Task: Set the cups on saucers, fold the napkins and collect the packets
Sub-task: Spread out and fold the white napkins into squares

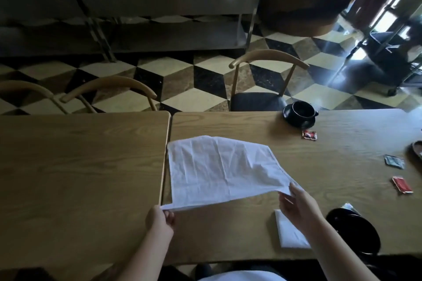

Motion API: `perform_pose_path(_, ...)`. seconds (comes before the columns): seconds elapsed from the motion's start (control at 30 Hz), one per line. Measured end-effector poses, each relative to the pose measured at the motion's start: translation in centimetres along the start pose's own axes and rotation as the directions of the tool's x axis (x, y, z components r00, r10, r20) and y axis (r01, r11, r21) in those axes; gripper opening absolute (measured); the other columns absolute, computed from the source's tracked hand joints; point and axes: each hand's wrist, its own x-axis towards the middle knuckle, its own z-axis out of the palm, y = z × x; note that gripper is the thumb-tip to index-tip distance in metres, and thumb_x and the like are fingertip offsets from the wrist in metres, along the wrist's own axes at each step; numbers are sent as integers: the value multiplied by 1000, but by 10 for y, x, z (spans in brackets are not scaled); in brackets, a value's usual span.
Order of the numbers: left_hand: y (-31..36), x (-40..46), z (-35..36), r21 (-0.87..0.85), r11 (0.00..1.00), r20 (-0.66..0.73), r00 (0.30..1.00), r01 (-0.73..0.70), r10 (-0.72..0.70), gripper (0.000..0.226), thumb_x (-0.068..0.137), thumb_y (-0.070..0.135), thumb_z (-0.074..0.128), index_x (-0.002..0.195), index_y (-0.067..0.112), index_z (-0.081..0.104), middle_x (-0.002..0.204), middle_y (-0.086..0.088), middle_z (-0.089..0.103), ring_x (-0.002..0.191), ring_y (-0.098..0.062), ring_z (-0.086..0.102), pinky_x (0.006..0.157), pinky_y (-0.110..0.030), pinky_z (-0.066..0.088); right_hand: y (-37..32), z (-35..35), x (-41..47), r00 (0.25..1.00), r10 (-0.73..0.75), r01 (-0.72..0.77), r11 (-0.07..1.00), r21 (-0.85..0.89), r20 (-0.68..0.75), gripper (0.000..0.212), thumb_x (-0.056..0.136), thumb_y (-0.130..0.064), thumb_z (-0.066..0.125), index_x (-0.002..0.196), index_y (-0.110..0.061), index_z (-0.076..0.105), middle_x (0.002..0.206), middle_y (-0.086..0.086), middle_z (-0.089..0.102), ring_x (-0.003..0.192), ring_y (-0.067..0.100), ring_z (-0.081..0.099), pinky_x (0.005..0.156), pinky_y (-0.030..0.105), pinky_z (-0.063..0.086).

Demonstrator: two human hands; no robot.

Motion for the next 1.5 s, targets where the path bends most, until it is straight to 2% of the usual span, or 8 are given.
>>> perform_pose_path(0.3, 33, -44, 100, 549, 833, 296, 948, -67, -118, 36, 84, 39, 63, 62, 16, 47, 51, -3, 45, 39, -16, 41, 45, -19, 30, -100, 110, 27, 982, -64, 68, 998, -18, 178, 15, 100, -21, 58, 106, -7, 57, 102, 25, 65, 77, 29, 74, 54, 32, 61)
perform_pose_path(0.4, -18, -82, 120, 575, 805, 547, 664, 144, -510, 72, 80, 70, 53, 87, 2, 72, 88, -16, 70, 76, -31, 68, 63, -30, 51, -108, 148, 17, 941, -53, 54, 999, 7, 333, 24, 99, -21, 59, 112, -1, 57, 101, 28, 68, 73, 30, 77, 60, 35, 62)
perform_pose_path(0.5, -54, -117, 149, 333, 860, 712, 496, 386, -498, 108, 71, 84, 48, 130, -7, 54, 122, -28, 66, 111, -44, 65, 85, -46, 56, -103, 162, 1, 900, -50, 36, 999, 39, 433, 28, 101, -20, 58, 117, 3, 56, 85, 23, 73, 72, 31, 76, 62, 35, 62)
perform_pose_path(0.73, -19, -106, 162, -430, 728, 613, 765, 534, -198, 89, 64, 56, 83, 126, 1, 48, 128, -29, 57, 111, -44, 64, 97, -55, 49, -101, 144, -19, 856, -57, 143, 981, -129, 514, 23, 102, -28, 53, 99, -11, 68, 93, 9, 78, 86, 21, 77, 74, 36, 58)
perform_pose_path(0.9, 0, -83, 154, -337, 861, 487, 853, 381, -187, 59, 82, 38, 72, 127, 2, 58, 124, -18, 67, 117, -33, 63, 97, -44, 50, -109, 118, -19, 841, -48, 238, 927, -291, 538, 27, 91, -23, 66, 111, -7, 74, 100, 13, 77, 84, 22, 75, 65, 30, 57)
perform_pose_path(1.03, -13, -66, 161, -71, 966, 354, 912, 247, -207, 13, 94, 12, 54, 98, 3, 63, 65, -9, 75, 73, -30, 71, 64, -36, 58, -108, 94, -15, 791, 76, 248, 867, -433, 606, 30, 77, -27, 71, 98, -8, 81, 99, 16, 78, 86, 24, 75, 66, 29, 58)
perform_pose_path(1.27, -47, -24, 127, 155, 967, -12, 980, 200, -201, 31, 102, 4, 33, 73, 6, 45, 47, -12, 59, 40, -26, 59, 23, -23, 40, -79, 54, 30, 937, 109, 117, 796, -594, 331, 23, 96, -15, 61, 108, 0, 72, 87, 12, 76, 79, 26, 71, 77, 41, 56)
perform_pose_path(1.5, 19, -41, 194, 233, 972, 222, 975, -25, -28, 6, 88, 11, 59, 82, 8, 62, 82, -16, 63, 76, -31, 62, 83, -43, 52, -108, 83, 60, 951, 18, 140, 866, -480, 308, 11, 100, -20, 57, 97, -14, 66, 86, 8, 71, 74, 20, 71, 63, 32, 57)
